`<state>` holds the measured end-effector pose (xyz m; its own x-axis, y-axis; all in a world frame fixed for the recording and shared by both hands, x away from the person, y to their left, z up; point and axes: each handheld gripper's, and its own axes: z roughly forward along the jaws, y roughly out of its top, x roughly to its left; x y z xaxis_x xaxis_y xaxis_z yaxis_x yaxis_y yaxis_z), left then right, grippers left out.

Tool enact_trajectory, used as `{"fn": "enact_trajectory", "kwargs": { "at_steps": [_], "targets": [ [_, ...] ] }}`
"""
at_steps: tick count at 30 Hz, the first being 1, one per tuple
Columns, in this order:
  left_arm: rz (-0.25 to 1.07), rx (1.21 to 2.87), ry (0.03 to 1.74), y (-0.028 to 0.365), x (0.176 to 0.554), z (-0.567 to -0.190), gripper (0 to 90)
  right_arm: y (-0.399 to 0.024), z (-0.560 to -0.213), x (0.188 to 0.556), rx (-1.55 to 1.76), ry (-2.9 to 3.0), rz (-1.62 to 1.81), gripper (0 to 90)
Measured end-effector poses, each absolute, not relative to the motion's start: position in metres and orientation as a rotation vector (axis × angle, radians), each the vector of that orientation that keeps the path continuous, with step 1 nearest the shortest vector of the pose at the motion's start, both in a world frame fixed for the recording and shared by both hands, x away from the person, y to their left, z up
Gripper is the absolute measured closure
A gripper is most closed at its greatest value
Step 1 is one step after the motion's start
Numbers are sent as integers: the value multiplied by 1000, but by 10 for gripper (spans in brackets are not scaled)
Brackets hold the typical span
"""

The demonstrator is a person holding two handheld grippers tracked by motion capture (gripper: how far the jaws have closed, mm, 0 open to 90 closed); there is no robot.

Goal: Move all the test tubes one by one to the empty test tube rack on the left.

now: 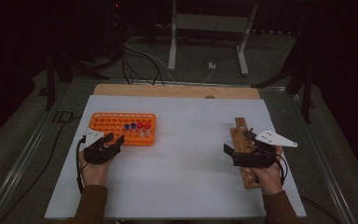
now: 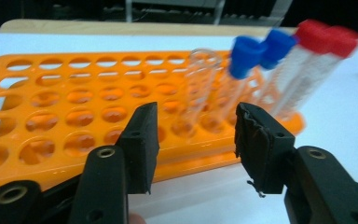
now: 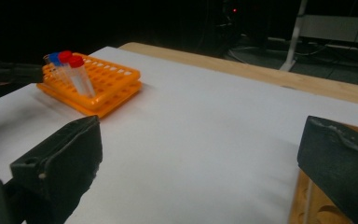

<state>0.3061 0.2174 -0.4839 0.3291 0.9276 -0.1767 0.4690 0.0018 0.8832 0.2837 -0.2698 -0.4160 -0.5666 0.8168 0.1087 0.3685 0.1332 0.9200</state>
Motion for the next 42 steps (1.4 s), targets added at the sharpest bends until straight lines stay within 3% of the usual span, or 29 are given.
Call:
{"fn": "enact_trajectory", "kwargs": {
  "at_steps": [8, 12, 14, 17, 23, 35, 42],
  "targets": [
    [604, 1581, 1209, 206, 289, -467, 316, -281, -410, 294, 1169, 1953, 1406, 5],
    [645, 1568, 1206, 202, 284, -459, 167, -290, -406, 303, 1183, 1943, 1377, 27],
    [638, 1561, 1204, 202, 283, -457, 139, -294, -405, 309, 1190, 1938, 1368, 48],
    [623, 1565, 1199, 202, 282, -455, 4, -300, -408, 320, 1218, 1935, 1329, 82],
    [622, 1549, 1187, 204, 280, -452, 4, -310, -423, 342, 1266, 1955, 1222, 358],
    [621, 1562, 1198, 203, 281, -455, 4, -315, -450, 373, 1353, 1996, 1035, 702],
    [616, 1570, 1201, 201, 282, -456, 4, -310, -453, 373, 1324, 2017, 1008, 760]
  ]
}}
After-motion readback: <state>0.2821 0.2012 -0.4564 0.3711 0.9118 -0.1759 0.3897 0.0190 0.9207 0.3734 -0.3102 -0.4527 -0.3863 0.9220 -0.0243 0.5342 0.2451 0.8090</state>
